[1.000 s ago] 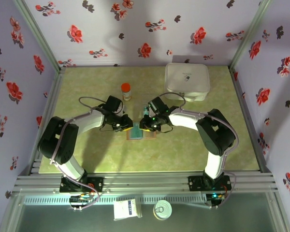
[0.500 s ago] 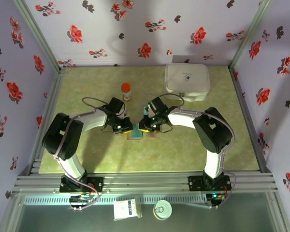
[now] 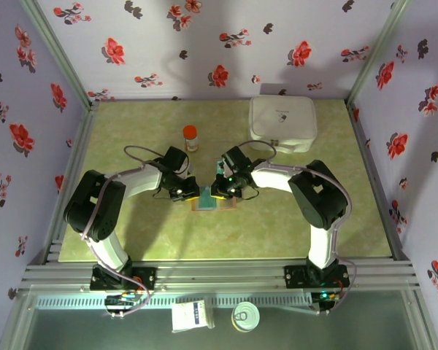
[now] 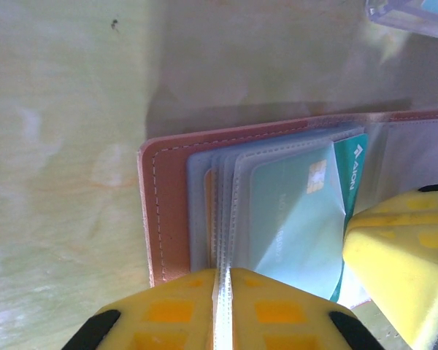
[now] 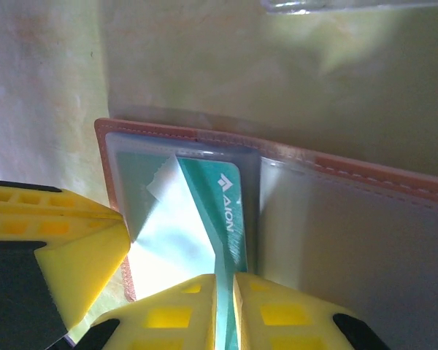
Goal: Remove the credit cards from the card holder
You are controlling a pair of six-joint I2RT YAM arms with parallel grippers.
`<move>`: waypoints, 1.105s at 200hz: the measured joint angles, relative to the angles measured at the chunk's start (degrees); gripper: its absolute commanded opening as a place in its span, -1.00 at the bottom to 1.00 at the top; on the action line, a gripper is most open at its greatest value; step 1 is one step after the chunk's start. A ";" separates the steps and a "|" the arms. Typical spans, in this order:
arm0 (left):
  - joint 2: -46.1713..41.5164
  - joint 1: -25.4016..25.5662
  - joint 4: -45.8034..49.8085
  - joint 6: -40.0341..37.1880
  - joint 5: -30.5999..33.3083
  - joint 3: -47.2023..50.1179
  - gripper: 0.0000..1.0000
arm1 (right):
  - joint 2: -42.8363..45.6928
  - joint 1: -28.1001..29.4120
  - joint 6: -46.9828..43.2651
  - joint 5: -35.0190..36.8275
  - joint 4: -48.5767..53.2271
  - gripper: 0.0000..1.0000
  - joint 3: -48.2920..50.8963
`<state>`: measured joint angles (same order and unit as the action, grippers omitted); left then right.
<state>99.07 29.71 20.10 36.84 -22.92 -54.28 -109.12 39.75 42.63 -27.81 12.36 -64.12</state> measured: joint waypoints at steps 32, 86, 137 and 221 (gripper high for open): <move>0.00 -0.33 0.72 -0.44 0.02 -0.31 -0.75 | 1.01 0.00 0.00 0.87 0.90 -0.64 0.00; -0.42 -0.63 3.37 -0.87 0.42 -2.80 -0.76 | 4.50 -0.09 -0.02 1.05 1.27 -0.60 0.00; -1.31 1.11 3.78 -0.83 0.37 -5.38 -0.88 | 4.20 -0.39 -0.04 1.03 2.10 -0.55 0.00; 3.10 2.05 3.19 -0.83 0.04 -5.09 -1.00 | 0.68 -0.94 -0.11 -0.04 0.83 -0.54 0.15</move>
<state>102.17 31.77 23.29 36.01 -22.87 -59.37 -108.44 38.81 42.52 -27.86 13.19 -63.96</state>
